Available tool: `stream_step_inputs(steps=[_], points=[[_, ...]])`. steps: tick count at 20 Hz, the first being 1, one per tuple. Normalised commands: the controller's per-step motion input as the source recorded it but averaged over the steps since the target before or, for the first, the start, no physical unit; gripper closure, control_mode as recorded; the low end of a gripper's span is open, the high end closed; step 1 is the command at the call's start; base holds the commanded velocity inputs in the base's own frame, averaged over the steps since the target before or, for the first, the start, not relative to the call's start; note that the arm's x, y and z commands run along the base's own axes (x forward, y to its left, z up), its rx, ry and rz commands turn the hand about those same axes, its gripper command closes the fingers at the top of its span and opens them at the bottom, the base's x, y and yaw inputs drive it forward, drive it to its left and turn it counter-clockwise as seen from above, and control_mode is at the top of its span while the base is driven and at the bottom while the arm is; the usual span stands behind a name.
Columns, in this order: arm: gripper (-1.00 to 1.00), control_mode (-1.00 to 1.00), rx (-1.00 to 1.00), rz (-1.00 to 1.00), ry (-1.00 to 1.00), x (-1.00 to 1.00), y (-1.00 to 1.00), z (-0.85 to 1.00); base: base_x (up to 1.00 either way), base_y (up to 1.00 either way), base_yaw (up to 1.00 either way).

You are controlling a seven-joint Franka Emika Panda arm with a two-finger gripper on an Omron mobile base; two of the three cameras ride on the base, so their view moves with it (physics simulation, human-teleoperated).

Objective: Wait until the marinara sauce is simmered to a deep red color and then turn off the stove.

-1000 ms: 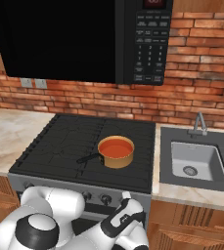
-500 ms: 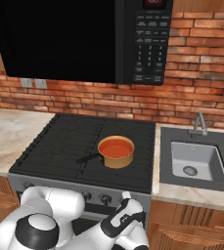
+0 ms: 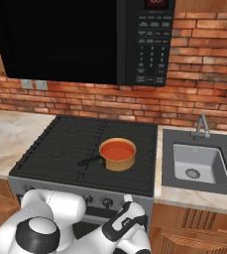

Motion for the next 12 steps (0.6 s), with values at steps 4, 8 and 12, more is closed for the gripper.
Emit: stream_step_inputs(steps=[4, 8, 12], points=[[-1.00, -1.00, 0.00, 0.00, 0.00, 0.00, 0.00, 0.00, 0.00, 0.00, 0.00], [-1.00, -1.00, 0.00, 0.00, 0.00, 0.00, 0.00, 0.00, 0.00, 0.00, 0.00], [-1.00, -1.00, 0.00, 0.00, 0.00, 0.00, 0.00, 0.00, 0.00, 0.00, 0.00]])
